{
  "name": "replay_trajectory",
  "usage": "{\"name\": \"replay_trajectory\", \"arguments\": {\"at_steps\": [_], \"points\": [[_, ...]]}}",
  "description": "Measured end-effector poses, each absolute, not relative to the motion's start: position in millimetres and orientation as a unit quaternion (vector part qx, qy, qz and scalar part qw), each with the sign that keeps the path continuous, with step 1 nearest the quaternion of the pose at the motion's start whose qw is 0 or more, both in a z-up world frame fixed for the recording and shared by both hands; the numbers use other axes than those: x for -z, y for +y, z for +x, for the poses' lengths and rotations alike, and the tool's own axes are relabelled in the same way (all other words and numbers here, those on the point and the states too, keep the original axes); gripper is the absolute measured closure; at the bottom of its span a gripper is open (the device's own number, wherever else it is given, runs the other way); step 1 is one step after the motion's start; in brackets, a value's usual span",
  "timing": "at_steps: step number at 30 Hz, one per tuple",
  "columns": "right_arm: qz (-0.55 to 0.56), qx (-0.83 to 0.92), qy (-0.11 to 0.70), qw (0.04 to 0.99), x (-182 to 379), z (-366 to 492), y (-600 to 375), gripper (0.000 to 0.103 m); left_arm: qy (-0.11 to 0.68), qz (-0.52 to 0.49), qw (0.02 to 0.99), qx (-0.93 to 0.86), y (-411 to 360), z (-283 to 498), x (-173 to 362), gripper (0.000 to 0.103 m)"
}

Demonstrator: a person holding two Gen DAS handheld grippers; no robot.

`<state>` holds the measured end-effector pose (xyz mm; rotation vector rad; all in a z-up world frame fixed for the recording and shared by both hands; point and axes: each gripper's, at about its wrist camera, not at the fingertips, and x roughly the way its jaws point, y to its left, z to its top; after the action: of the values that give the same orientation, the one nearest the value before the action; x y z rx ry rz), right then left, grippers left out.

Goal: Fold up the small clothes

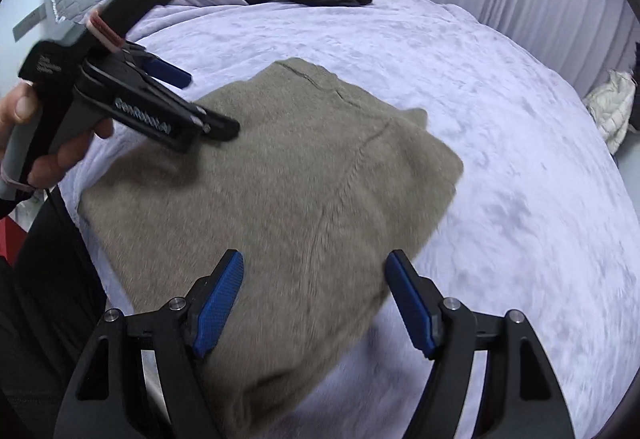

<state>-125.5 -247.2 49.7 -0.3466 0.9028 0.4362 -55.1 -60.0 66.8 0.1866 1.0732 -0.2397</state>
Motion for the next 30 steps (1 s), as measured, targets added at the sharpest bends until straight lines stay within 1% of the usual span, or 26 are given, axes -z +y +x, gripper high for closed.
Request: {"name": "replay_trajectory", "arguments": {"at_steps": [4, 9, 18, 23, 30], "points": [[-0.139, -0.190, 0.430, 0.872, -68, -147, -250, 0.026, 0.493, 0.101, 0.858, 0.105, -59, -80, -85, 0.001], [-0.118, -0.151, 0.440, 0.877, -87, -157, -236, 0.026, 0.493, 0.096, 0.861, 0.077, -61, -99, -91, 0.001], [-0.092, -0.104, 0.478, 0.867, -81, -156, -226, 0.026, 0.517, 0.062, 0.850, 0.078, -68, -115, -78, 0.001], [-0.089, -0.094, 0.479, 0.868, -79, -161, -227, 0.026, 0.506, 0.050, 0.859, 0.058, -67, -120, -78, 0.001], [-0.090, -0.085, 0.488, 0.864, -76, -155, -222, 0.026, 0.512, 0.044, 0.856, 0.064, -66, -122, -76, 0.001]]}}
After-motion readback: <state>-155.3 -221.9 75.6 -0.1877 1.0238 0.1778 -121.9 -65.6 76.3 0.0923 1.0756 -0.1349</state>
